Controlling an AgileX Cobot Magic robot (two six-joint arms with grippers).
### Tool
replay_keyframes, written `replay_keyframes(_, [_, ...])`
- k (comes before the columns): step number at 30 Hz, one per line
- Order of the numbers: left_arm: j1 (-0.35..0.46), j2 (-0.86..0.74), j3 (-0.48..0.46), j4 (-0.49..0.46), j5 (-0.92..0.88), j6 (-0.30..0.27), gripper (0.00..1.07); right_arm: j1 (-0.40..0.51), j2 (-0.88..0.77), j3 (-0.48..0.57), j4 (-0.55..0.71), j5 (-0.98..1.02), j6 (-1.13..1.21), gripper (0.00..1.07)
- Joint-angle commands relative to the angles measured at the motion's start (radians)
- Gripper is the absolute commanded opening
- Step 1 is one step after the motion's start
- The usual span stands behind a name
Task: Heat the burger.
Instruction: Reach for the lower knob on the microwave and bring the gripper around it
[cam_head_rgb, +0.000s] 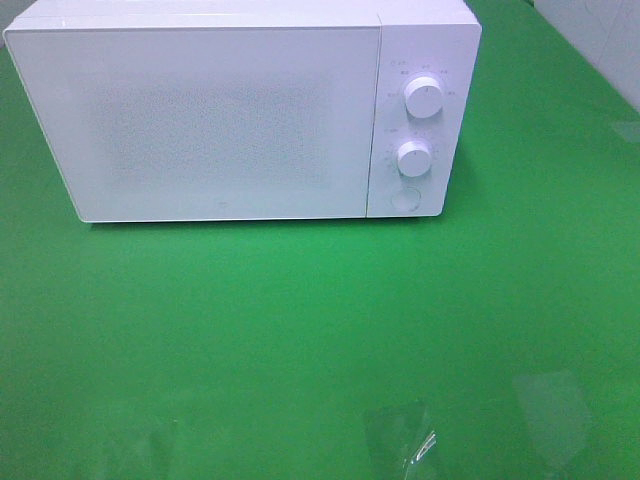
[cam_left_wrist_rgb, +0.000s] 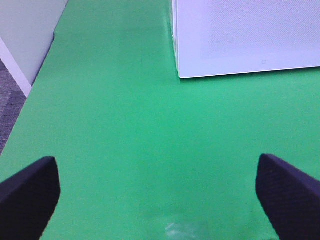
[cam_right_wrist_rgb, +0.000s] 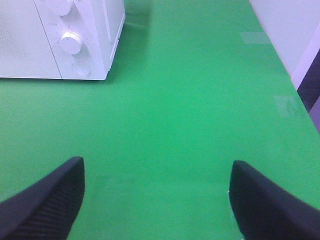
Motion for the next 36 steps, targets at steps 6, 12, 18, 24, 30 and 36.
replay_keyframes(6, [0.004,-0.023,0.003,-0.004,0.003,-0.008,1.0,-0.005,-0.027,0.003,0.0,-0.009,-0.01,0.75])
replay_keyframes(12, [0.004,-0.02,0.003,-0.003,0.003,-0.008,1.0,-0.005,-0.027,0.003,0.0,-0.009,-0.01,0.75])
replay_keyframes(18, [0.004,-0.02,0.003,-0.003,0.003,-0.008,1.0,-0.005,-0.027,0.003,0.0,-0.009,-0.01,0.75])
replay_keyframes(24, [0.004,-0.02,0.003,-0.003,0.003,-0.008,1.0,-0.005,-0.027,0.003,0.0,-0.009,-0.01,0.75])
replay_keyframes(30, [0.004,-0.02,0.003,-0.003,0.003,-0.008,1.0,-0.003,-0.027,0.003,0.0,-0.009,-0.01,0.75])
replay_keyframes(36, [0.004,-0.019,0.003,-0.003,0.003,-0.008,0.99,-0.001,-0.027,0.003,0.0,-0.009,-0.01,0.75])
